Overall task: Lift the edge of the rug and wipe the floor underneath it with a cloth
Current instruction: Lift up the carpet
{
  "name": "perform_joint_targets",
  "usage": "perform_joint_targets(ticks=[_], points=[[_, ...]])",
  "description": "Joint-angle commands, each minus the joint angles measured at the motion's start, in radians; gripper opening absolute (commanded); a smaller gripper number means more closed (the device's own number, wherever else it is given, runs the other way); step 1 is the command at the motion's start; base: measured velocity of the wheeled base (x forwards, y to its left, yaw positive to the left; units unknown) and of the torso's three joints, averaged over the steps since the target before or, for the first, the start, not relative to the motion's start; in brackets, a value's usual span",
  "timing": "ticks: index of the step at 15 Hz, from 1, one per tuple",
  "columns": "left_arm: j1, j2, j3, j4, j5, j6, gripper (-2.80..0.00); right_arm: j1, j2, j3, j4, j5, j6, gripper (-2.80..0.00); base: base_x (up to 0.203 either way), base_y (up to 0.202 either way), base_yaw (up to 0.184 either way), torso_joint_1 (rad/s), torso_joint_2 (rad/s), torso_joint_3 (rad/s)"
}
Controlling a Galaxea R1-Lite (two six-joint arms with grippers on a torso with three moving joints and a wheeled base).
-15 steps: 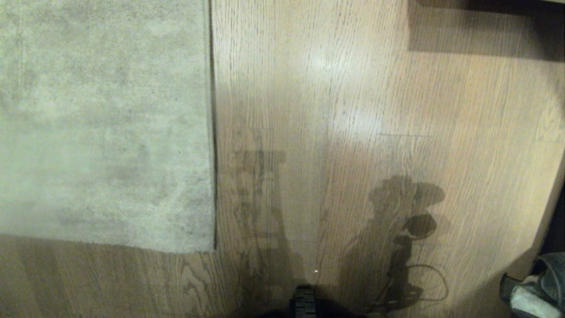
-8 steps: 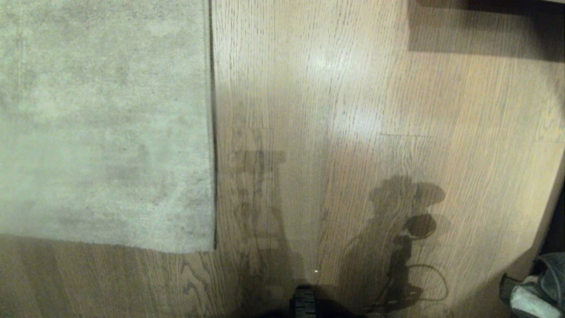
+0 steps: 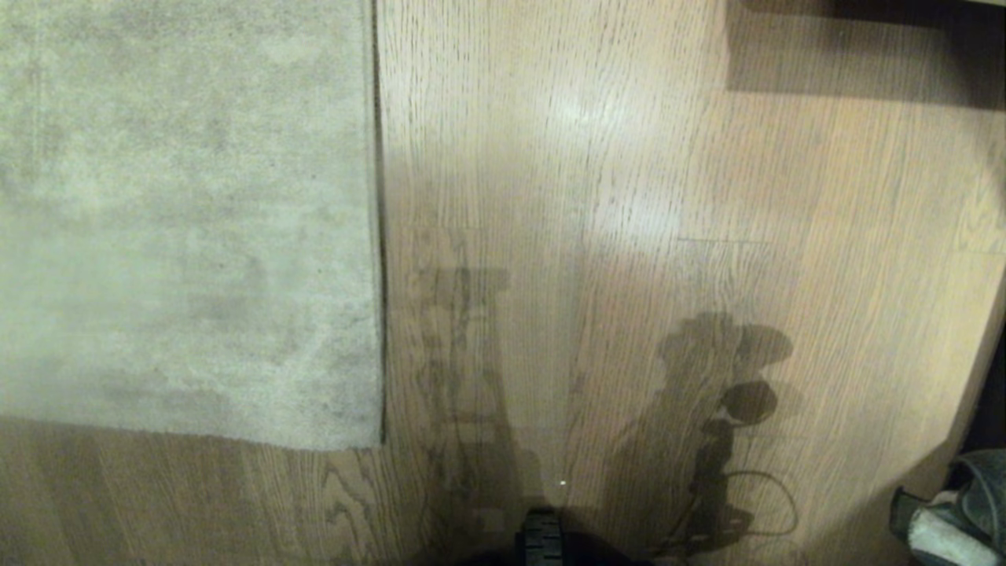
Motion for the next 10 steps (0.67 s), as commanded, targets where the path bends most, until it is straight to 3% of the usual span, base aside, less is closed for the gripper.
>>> perform_joint_targets(ticks=[1,6,10], points=[[-0.002,0.083,-0.057,0.000,-0.017,0.000,-2.80,0.000,0.002,0.000,0.000,0.000,0.000,-2.80,0.000,0.000,0.000,0.000,0.00,0.000],[-0.017,0.397,-0.206,-0.003,-0.141,0.021,-2.80,0.000,0.002,0.000,-0.002,0.000,0.000,-2.80,0.000,0.000,0.000,0.000,0.00,0.000],[-0.047,0.604,-0.290,-0.015,-0.193,0.069,-2.80,0.000,0.002,0.000,-0.002,-0.001,0.000,-2.80,0.000,0.000,0.000,0.000,0.00,0.000]])
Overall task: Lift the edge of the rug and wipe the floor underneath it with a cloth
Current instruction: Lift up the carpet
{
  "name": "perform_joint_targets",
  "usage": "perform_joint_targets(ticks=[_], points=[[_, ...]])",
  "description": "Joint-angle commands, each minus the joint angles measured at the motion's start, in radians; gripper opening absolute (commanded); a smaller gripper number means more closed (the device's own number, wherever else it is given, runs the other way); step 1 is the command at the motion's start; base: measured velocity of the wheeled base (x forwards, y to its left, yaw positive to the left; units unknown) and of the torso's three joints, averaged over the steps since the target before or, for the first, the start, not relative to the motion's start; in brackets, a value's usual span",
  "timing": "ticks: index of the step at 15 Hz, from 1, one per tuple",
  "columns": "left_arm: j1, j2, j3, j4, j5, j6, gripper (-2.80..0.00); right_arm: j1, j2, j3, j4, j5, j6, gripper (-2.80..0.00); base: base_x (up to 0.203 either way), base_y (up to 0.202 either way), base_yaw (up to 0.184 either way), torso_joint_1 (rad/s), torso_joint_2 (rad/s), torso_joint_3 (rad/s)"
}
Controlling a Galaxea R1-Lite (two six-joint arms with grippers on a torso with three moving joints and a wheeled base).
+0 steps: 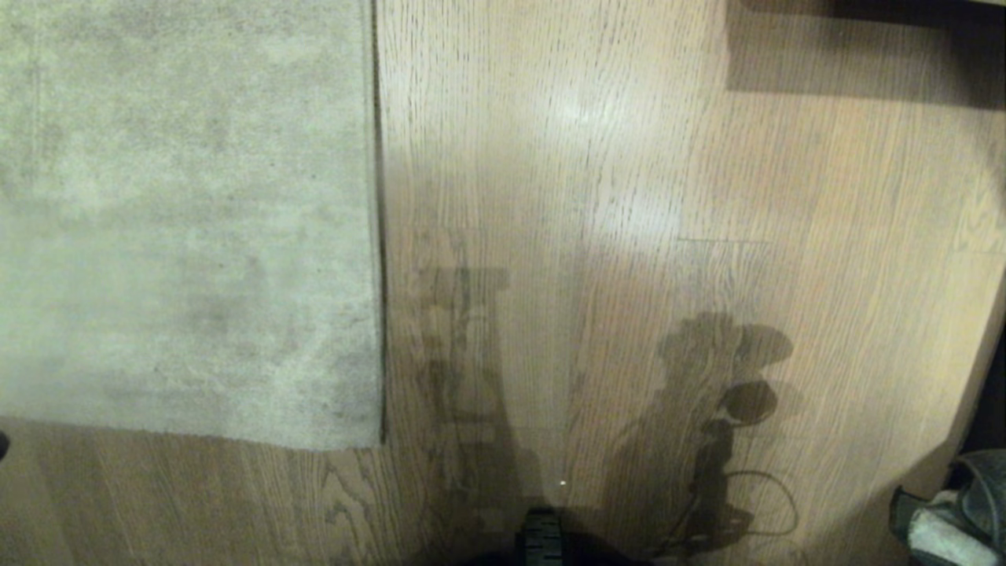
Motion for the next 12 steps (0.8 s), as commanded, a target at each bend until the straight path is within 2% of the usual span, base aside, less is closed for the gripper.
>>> perform_joint_targets(ticks=[1,3,7,10,12], points=[[-0.023,0.180,-0.035,-0.019,-0.019,0.005,-2.80,0.000,0.002,0.000,0.001,0.000,0.000,-2.80,0.000,0.000,0.000,0.000,0.00,0.000],[-0.072,0.278,-0.039,-0.040,-0.030,0.008,-2.80,0.000,0.001,0.000,0.000,0.000,0.000,-2.80,0.000,0.000,0.000,0.000,0.00,0.000],[-0.258,0.464,-0.057,-0.047,-0.014,0.010,-2.80,0.000,0.002,0.000,0.000,0.000,0.000,-2.80,0.000,0.000,0.000,0.000,0.00,0.000],[-0.310,0.567,-0.062,-0.050,0.061,0.010,-2.80,0.000,0.002,0.000,0.001,0.000,0.000,-2.80,0.000,0.000,0.000,0.000,0.00,0.000],[-0.320,0.642,-0.084,-0.057,0.085,0.010,-2.80,0.000,0.002,0.000,0.000,0.000,0.000,-2.80,0.000,0.000,0.000,0.000,0.00,0.000]])
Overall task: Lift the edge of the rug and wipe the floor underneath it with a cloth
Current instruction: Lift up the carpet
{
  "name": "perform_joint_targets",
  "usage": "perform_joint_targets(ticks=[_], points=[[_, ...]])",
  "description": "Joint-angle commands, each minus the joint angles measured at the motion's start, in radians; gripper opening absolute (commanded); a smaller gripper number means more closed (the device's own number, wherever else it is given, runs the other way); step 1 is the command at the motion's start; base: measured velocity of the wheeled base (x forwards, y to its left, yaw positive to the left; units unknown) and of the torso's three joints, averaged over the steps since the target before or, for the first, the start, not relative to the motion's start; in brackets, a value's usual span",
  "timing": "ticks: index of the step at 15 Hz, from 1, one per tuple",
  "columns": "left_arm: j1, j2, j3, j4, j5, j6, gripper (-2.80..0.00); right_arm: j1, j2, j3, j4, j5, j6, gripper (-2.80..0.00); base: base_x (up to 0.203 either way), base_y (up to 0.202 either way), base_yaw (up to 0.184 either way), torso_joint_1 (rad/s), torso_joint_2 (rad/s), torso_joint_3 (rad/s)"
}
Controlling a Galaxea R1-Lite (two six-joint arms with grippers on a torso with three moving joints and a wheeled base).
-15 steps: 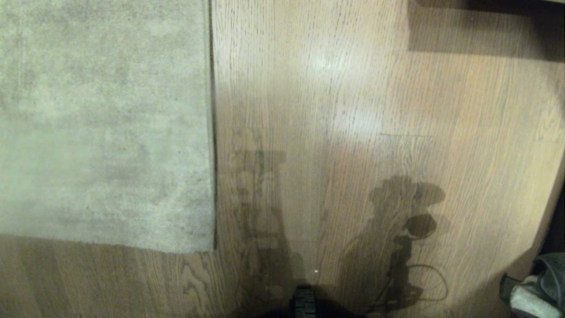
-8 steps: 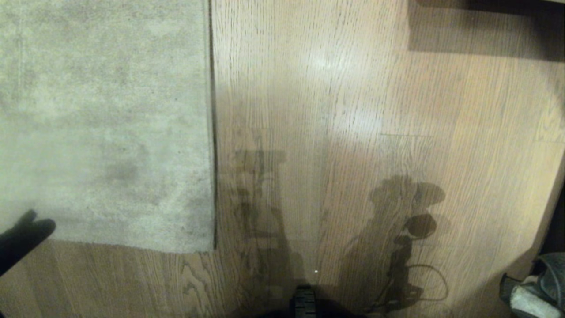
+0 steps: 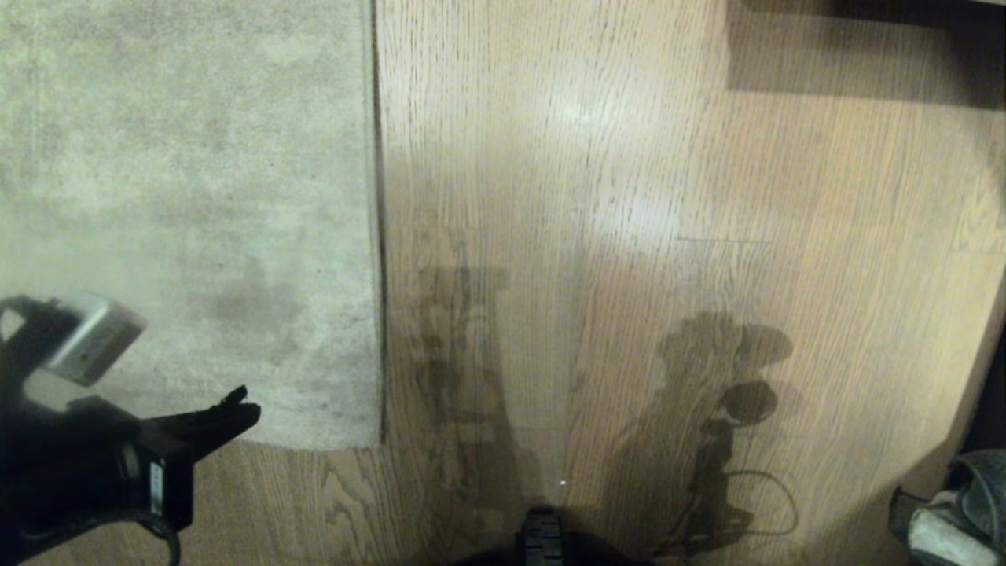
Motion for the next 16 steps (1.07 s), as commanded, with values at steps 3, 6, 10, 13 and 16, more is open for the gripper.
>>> perform_joint_targets(ticks=[3,6,10,13,16], points=[[-0.017,0.195,-0.029,-0.072,0.049,-0.001,-2.80,0.000,0.002,0.000,-0.001,0.000,0.000,-2.80,0.000,0.000,0.000,0.000,0.00,0.000],[-0.052,0.304,-0.035,-0.152,0.118,-0.003,-2.80,0.000,0.002,0.000,-0.002,0.000,0.000,-2.80,0.000,0.000,0.000,0.000,0.00,0.000],[-0.104,0.429,-0.082,-0.184,0.174,-0.019,-2.80,0.000,0.000,0.000,-0.001,0.000,0.000,-2.80,0.000,0.000,0.000,0.000,0.00,0.000],[-0.110,0.476,-0.084,-0.191,0.220,-0.021,0.00,0.000,0.001,0.000,-0.002,0.000,0.000,-2.80,0.000,0.000,0.000,0.000,0.00,0.000],[-0.090,0.525,-0.078,-0.256,0.251,-0.020,0.00,0.000,0.002,0.000,-0.002,0.000,0.000,-2.80,0.000,0.000,0.000,0.000,0.00,0.000]])
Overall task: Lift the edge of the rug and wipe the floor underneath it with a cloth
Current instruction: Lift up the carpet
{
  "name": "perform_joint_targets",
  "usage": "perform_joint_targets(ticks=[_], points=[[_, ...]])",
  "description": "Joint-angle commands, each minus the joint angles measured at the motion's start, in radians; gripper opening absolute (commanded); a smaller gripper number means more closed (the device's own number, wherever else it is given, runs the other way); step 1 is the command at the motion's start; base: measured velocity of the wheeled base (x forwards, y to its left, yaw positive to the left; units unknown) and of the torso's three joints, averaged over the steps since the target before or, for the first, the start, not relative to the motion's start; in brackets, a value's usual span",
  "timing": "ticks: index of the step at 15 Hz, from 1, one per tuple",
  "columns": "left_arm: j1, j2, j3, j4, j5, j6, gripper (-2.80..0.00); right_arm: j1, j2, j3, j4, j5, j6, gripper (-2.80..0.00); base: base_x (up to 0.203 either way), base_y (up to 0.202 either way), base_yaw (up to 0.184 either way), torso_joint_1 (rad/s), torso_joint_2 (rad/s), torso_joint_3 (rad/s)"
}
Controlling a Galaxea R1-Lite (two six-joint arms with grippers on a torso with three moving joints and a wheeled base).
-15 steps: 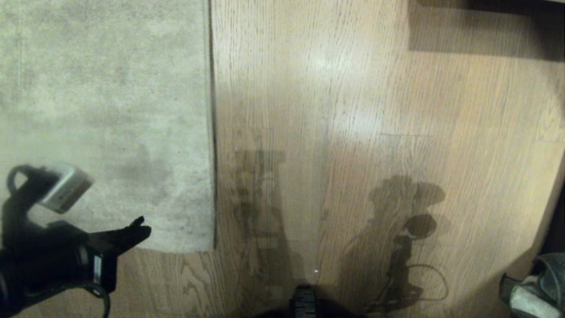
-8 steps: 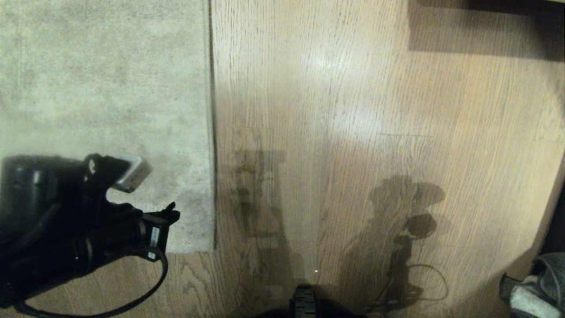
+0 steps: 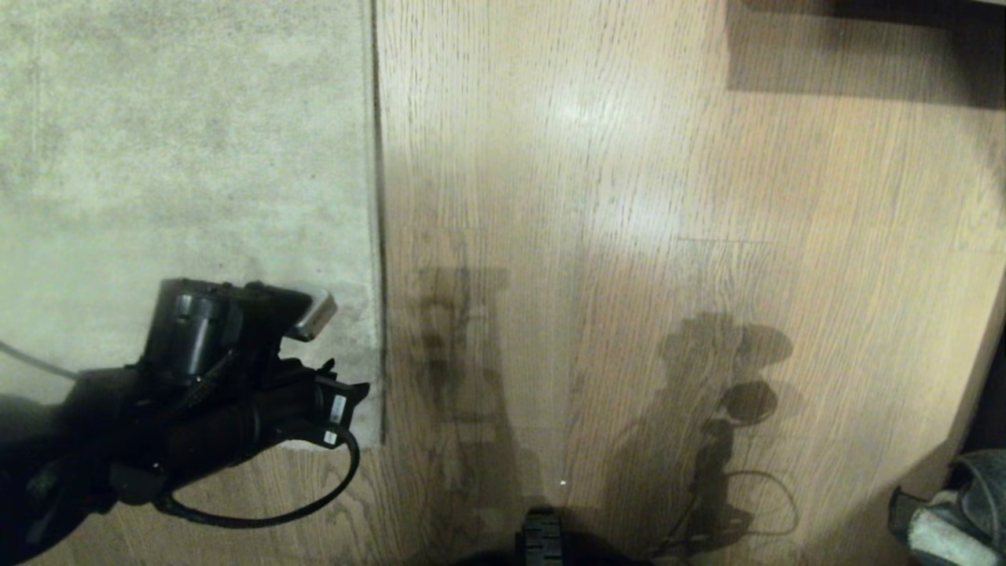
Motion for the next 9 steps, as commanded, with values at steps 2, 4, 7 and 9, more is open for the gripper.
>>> perform_joint_targets(ticks=[2,4,7,9], points=[[0.020,0.070,-0.001,-0.029,0.078,0.005,0.00,0.000,0.002,0.000,0.000,0.000,0.000,-2.80,0.000,0.000,0.000,0.000,0.00,0.000],[0.020,0.073,-0.001,-0.025,0.193,0.006,0.00,0.000,0.002,0.000,-0.001,0.000,0.000,-2.80,0.000,0.000,0.000,0.000,0.00,0.000],[0.040,0.096,-0.010,-0.026,0.358,0.027,0.00,0.000,0.002,0.000,-0.001,0.000,0.000,-2.80,0.000,0.000,0.000,0.000,0.00,0.000],[0.084,0.098,-0.058,-0.024,0.359,0.165,0.00,0.000,0.001,0.000,-0.001,0.000,0.000,-2.80,0.000,0.000,0.000,0.000,0.00,0.000]])
